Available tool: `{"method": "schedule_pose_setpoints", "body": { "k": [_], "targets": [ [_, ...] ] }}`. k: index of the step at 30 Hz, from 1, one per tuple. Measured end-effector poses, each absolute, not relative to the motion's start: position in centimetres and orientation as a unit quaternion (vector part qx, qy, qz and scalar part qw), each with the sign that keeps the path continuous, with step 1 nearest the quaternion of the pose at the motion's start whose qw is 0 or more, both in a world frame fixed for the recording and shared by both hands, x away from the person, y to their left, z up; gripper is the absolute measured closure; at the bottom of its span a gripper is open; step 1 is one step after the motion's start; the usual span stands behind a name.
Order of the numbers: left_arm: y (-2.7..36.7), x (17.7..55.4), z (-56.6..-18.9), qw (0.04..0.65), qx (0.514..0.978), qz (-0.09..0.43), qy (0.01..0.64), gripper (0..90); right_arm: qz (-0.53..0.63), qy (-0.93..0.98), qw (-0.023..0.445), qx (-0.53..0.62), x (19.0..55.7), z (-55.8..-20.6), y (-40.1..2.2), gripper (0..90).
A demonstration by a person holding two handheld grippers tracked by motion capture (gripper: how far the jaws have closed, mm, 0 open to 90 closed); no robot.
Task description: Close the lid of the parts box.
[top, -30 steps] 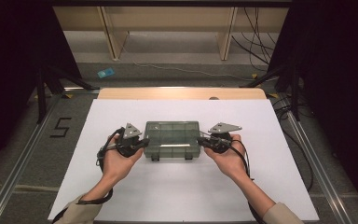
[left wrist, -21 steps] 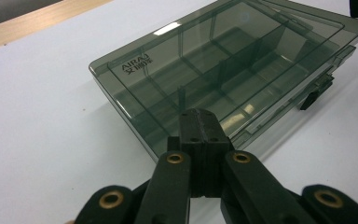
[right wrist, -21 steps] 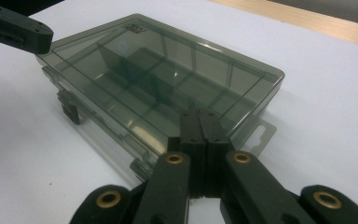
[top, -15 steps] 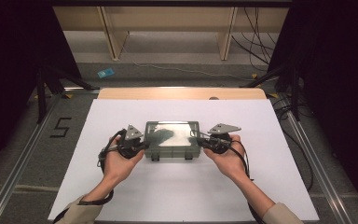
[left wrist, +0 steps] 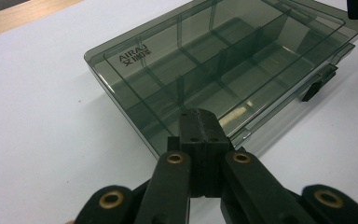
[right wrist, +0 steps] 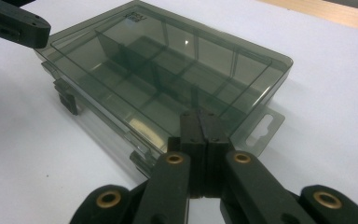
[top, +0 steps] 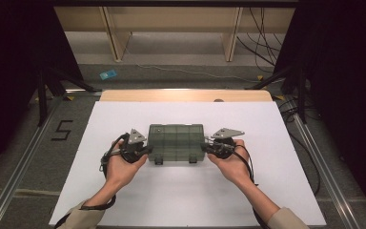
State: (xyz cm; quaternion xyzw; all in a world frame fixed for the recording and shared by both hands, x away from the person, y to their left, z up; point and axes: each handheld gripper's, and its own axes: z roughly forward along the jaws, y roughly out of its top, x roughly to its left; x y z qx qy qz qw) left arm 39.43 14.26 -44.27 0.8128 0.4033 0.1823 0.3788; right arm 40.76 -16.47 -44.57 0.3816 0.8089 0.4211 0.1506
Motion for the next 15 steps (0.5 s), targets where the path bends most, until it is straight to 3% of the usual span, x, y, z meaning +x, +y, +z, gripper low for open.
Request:
{"method": "schedule_pose_setpoints", "body": {
  "k": [15],
  "targets": [
    [14.12,39.43,-44.58,0.377,0.813,0.179,0.406,89.8,0.419,0.81,0.153,0.38,40.89,-44.97,-16.46,90.0]
  ]
}}
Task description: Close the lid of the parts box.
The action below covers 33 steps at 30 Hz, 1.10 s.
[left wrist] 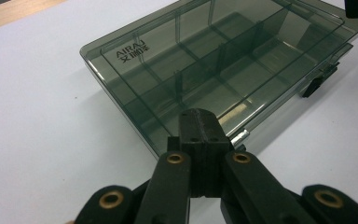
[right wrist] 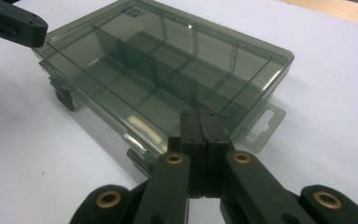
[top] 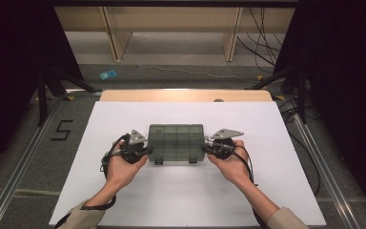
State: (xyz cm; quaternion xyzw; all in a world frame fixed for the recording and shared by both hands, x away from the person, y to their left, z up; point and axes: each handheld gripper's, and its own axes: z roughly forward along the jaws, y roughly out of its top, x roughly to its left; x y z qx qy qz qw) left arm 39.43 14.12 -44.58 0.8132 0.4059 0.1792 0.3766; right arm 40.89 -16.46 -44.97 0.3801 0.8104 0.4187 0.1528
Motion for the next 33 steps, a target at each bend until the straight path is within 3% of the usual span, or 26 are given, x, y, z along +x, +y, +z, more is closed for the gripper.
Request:
{"method": "schedule_pose_setpoints", "body": {
  "k": [17,19,23,24,33],
  "targets": [
    [14.4,39.52,-44.48,0.358,0.832,0.174,0.386,89.8,0.416,0.812,0.15,0.382,40.88,-45.09,-16.43,90.0],
    [14.06,39.55,-44.88,0.388,0.81,0.175,0.403,89.9,0.416,0.812,0.15,0.382,40.88,-45.12,-16.41,90.0],
    [14.17,39.56,-44.79,0.381,0.814,0.172,0.404,90.0,0.418,0.811,0.155,0.379,40.93,-45.22,-16.34,90.0],
    [14.48,39.69,-44.69,0.354,0.837,0.166,0.383,90.0,0.419,0.81,0.154,0.381,40.91,-45.24,-16.26,90.0],
    [14.26,39.65,-45.12,0.361,0.835,0.17,0.379,90.0,0.411,0.817,0.15,0.375,40.93,-45.72,-16.02,90.0]
  ]
}}
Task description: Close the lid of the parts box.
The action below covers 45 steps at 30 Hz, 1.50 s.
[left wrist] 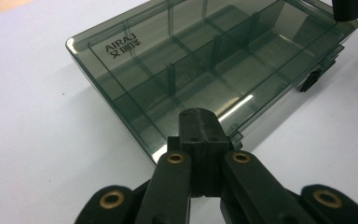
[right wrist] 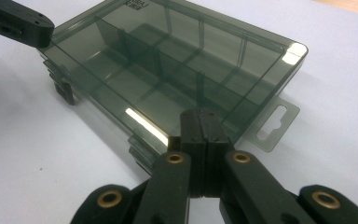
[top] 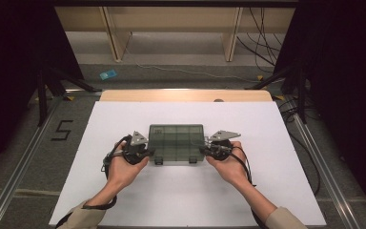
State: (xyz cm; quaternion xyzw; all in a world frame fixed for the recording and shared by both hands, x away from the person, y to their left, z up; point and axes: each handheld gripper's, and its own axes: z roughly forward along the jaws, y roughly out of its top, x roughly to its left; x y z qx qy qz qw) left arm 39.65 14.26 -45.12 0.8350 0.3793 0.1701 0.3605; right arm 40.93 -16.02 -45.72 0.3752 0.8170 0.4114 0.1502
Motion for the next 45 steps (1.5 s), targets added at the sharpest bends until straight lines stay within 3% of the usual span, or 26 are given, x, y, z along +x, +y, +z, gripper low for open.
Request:
{"method": "schedule_pose_setpoints", "body": {
  "k": [13,22,27,28,29,30,31,32,33,34,35,36,37,45],
  "targets": [
    [13.8,39.4,-45.5,0.383,0.817,0.18,0.391,89.6,0.417,0.814,0.145,0.377,40.8,-45.8,-16.1,90.0],
    [14.3,38.8,-45.5,0.387,0.814,0.184,0.392,77.7,0.421,0.814,0.15,0.371,40.7,-45.9,-16.5,83.7],
    [14.8,38.2,-45.2,0.401,0.805,0.187,0.395,63.3,0.428,0.811,0.152,0.369,40.5,-45.6,-16.8,71.8],
    [14.9,38.1,-45.0,0.406,0.802,0.189,0.395,58.3,0.432,0.81,0.151,0.366,40.5,-45.5,-16.9,68.6],
    [15.0,38.0,-44.8,0.409,0.801,0.193,0.392,46.6,0.447,0.804,0.158,0.358,40.4,-45.2,-17.1,59.8],
    [15.1,37.8,-44.7,0.415,0.797,0.195,0.393,40.6,0.447,0.804,0.158,0.358,40.4,-45.2,-17.1,59.8],
    [15.1,37.6,-44.5,0.42,0.793,0.2,0.395,34.3,0.46,0.8,0.156,0.351,40.3,-45.1,-17.4,50.7],
    [15.3,37.4,-44.3,0.425,0.791,0.201,0.391,34.3,0.46,0.8,0.156,0.351,40.3,-45.1,-17.4,50.7],
    [15.3,37.3,-44.2,0.429,0.787,0.204,0.392,25.0,0.472,0.796,0.157,0.346,40.0,-44.7,-17.8,41.4],
    [15.5,37.1,-44.1,0.433,0.787,0.206,0.388,25.0,0.472,0.796,0.157,0.346,40.0,-44.7,-17.8,41.4],
    [15.5,36.8,-44.0,0.445,0.778,0.208,0.391,19.7,0.488,0.789,0.156,0.341,39.6,-44.4,-18.1,32.5],
    [15.7,36.7,-43.8,0.444,0.78,0.21,0.387,19.7,0.488,0.789,0.156,0.341,39.6,-44.4,-18.1,32.5],
    [15.7,36.5,-43.7,0.455,0.774,0.212,0.387,16.2,0.5,0.782,0.158,0.337,39.3,-44.1,-18.5,27.1],
    [16.6,34.8,-43.2,0.481,0.762,0.215,0.376,12.5,0.51,0.779,0.163,0.326,37.5,-43.5,-20.4,20.5]
  ]
}}
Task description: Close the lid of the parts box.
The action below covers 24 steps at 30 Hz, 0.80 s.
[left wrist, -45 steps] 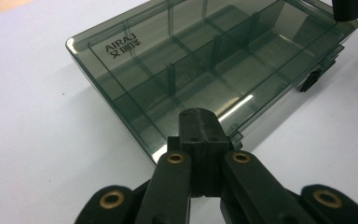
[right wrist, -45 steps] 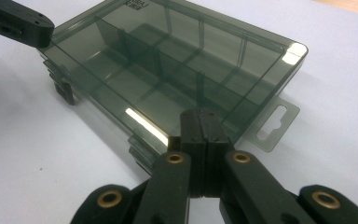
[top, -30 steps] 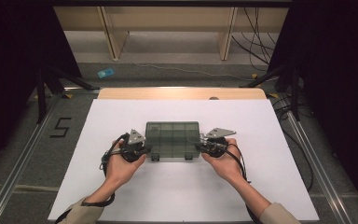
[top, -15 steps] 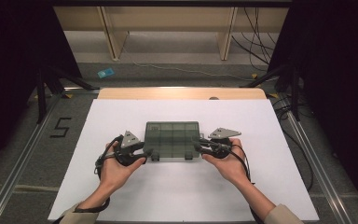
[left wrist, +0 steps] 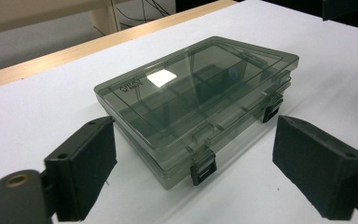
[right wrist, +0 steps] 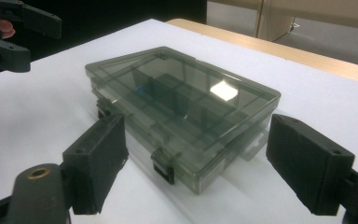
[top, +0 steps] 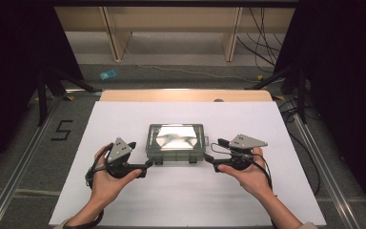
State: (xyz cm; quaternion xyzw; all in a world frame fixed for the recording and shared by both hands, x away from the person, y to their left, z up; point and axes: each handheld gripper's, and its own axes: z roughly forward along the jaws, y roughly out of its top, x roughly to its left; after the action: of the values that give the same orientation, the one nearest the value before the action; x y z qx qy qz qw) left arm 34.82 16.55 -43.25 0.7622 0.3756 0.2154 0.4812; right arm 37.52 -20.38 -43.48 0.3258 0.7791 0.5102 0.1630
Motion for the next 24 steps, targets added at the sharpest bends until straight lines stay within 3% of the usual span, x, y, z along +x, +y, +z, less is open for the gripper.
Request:
{"method": "schedule_pose_setpoints", "body": {
  "k": [24],
  "targets": [
    [18.3,31.9,-43.0,0.506,0.749,0.214,0.372,13.2,0.526,0.761,0.181,0.333,33.6,-43.2,-25.0,20.5]
  ]
}}
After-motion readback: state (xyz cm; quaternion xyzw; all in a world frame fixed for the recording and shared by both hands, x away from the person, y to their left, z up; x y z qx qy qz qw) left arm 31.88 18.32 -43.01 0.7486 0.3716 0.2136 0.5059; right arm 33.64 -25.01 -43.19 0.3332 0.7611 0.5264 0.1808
